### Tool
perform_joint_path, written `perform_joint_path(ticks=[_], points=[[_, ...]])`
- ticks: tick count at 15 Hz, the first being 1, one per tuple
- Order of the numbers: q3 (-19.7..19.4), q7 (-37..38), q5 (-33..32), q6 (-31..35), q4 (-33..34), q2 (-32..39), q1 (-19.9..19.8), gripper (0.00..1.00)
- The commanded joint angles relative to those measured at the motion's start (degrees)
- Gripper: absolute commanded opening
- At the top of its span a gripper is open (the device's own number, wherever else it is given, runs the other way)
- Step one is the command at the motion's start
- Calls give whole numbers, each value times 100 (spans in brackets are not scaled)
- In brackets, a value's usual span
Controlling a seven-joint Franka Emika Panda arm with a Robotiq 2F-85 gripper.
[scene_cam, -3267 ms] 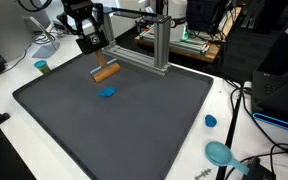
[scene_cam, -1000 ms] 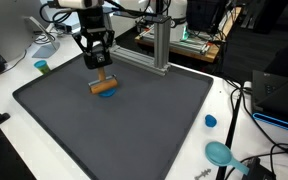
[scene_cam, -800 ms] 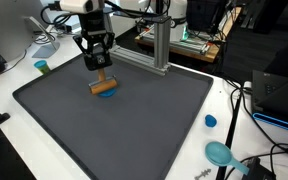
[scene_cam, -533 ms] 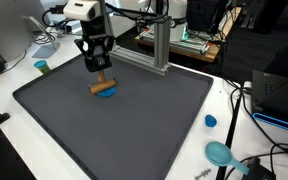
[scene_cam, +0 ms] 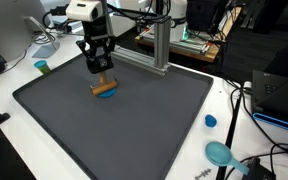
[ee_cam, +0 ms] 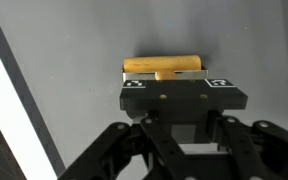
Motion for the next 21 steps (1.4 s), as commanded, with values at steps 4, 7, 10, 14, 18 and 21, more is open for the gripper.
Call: perform_joint_path(ticks=[4,7,10,14,18,21], points=[[59,-79,143,-320,360,403,40,22],[-27,31,90,-548,679,733,-3,22],[77,-379,558,-964,1027,1010,-252,22],[275,-1484,1577,-1153,1099,1051,-715,22],[73,-1567,1728,-1226,1227,701,-731,47],[159,-1865,1887,-953,1076,656,-783,22]])
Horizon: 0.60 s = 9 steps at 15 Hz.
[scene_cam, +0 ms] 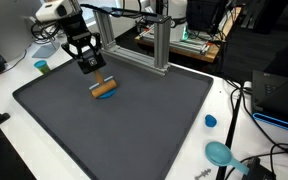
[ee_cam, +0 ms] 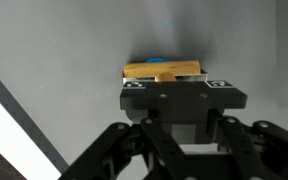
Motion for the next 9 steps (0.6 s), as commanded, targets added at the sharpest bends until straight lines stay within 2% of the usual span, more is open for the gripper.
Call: perform_joint_path(ticks=[1,9], points=[[75,-287,121,417,-303,-91,77,22],[189,-801,523,957,-1097,-475,28,22]])
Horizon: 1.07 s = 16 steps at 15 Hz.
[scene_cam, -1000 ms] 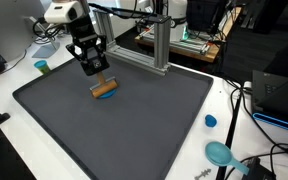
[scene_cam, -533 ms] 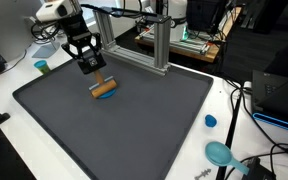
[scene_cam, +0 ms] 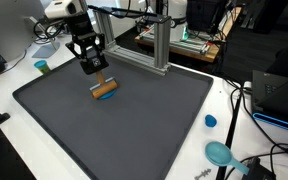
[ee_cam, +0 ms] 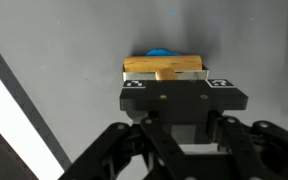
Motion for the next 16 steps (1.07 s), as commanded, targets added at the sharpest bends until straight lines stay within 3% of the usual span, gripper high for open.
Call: perform_joint_path(ticks=[1,12,16], points=[[155,-438,517,335,-564,-195,-57,22],[175,-938,900,684,-997,-337,43,22],[95,-415,650,666,-959,-429,240,22]])
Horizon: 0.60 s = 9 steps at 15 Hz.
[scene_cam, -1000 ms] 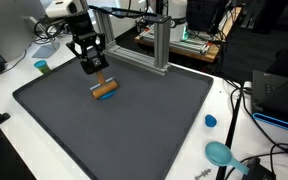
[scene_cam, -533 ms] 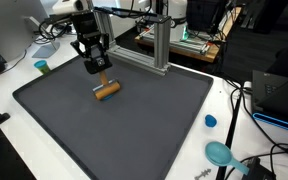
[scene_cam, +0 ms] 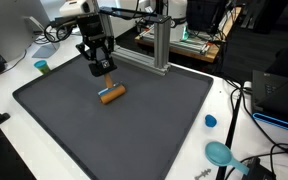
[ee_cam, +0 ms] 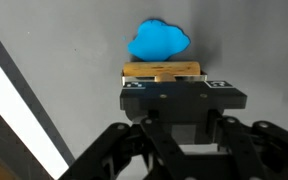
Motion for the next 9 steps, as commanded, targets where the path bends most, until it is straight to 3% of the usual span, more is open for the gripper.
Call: perform_joint_path(ticks=[1,3,9], points=[[-94,559,-173,-79,-179,-223,260,22],[-106,907,-242,-113,-127,-408,348,22],[-482,2470,-1513,-229,176,-610,619,22]])
